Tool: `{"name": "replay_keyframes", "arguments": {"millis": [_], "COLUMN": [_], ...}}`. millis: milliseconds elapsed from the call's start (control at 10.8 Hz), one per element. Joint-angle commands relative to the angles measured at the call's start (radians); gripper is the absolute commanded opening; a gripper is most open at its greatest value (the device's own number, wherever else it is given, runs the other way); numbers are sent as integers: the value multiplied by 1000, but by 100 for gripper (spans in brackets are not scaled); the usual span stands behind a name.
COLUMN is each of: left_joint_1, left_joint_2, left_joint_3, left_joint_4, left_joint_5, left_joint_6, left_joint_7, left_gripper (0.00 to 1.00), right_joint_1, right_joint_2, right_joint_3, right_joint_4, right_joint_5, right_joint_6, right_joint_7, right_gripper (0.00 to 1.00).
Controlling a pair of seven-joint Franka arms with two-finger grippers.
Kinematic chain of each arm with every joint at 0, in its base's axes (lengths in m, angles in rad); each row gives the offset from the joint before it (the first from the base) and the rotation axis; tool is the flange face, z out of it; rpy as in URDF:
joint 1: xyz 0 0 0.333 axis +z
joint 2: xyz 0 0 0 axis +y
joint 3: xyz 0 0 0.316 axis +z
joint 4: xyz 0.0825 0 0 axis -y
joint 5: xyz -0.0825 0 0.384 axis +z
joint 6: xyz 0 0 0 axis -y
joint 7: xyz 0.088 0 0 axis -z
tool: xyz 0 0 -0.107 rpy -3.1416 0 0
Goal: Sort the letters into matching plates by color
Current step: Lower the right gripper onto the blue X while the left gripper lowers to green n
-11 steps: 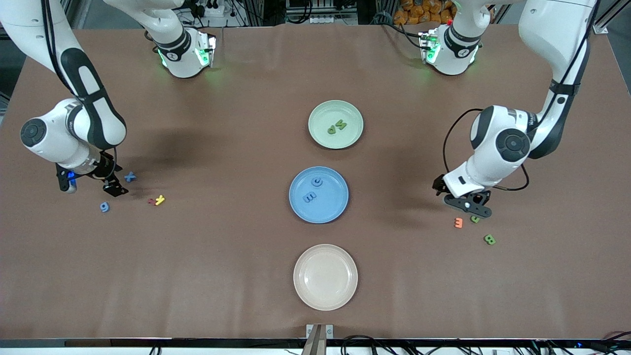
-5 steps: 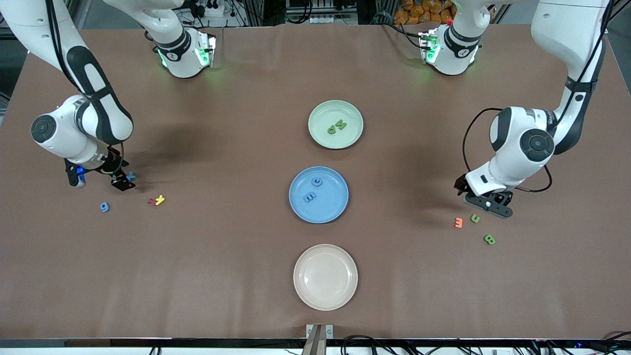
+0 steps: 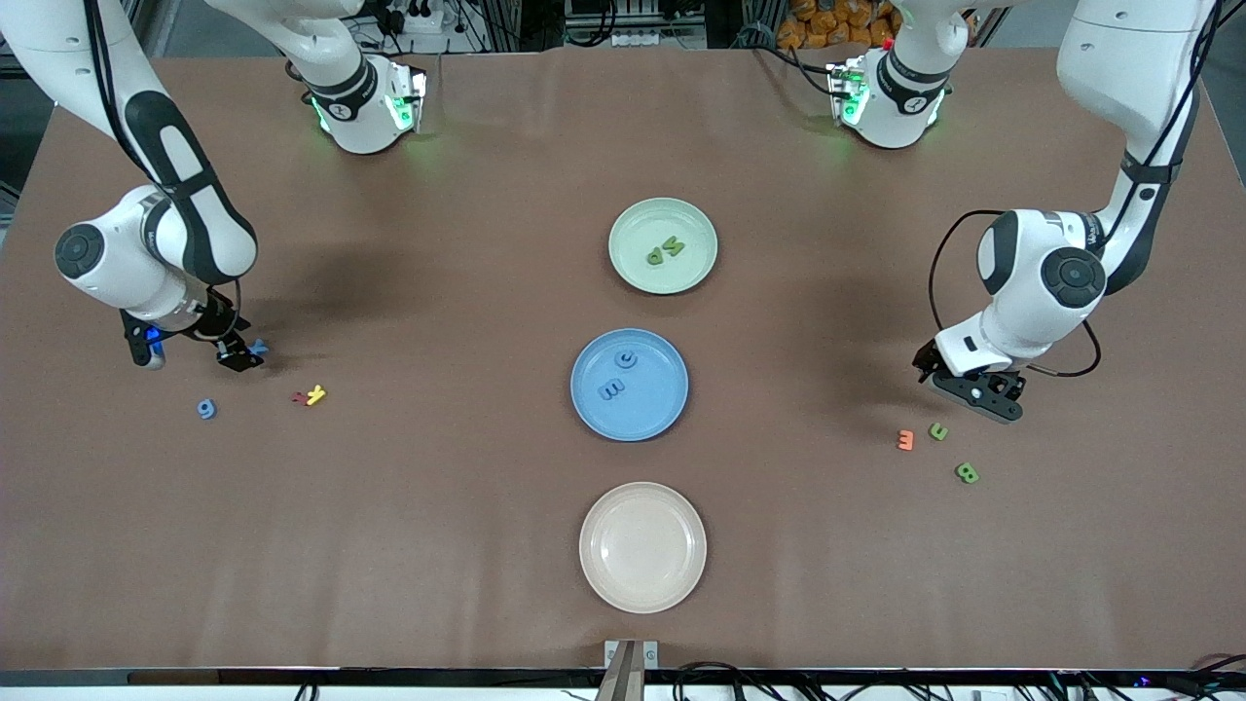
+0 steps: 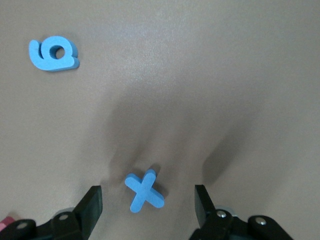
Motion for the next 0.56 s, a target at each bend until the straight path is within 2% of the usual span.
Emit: {"name": "replay_keyframes", "arguments": {"millis": [0, 185, 278, 463], "left_joint_1": [2, 21, 36, 50], "left_joint_2": [59, 100, 113, 119], "left_joint_3": [0, 1, 1, -4], "left_joint_4": [9, 30, 50, 67], "left_joint_5": [-11, -8, -8, -8], "left_joint_6": [82, 113, 113, 113], "left_joint_7": [26, 42, 76, 101], "left_gripper": [100, 100, 100, 100], "right_joint_1": [-18, -17, -17, -15], "right_joint_2": [4, 14, 19, 19], "right_joint_3": [9, 12, 21, 29], "right_joint_4": [-26, -24, -24, -23], "right_joint_5": [19, 19, 19, 19], "right_joint_6": [50, 56, 57, 57], "right_joint_7": [-39, -39, -41, -41], "right_gripper": [80, 75, 69, 48]}}
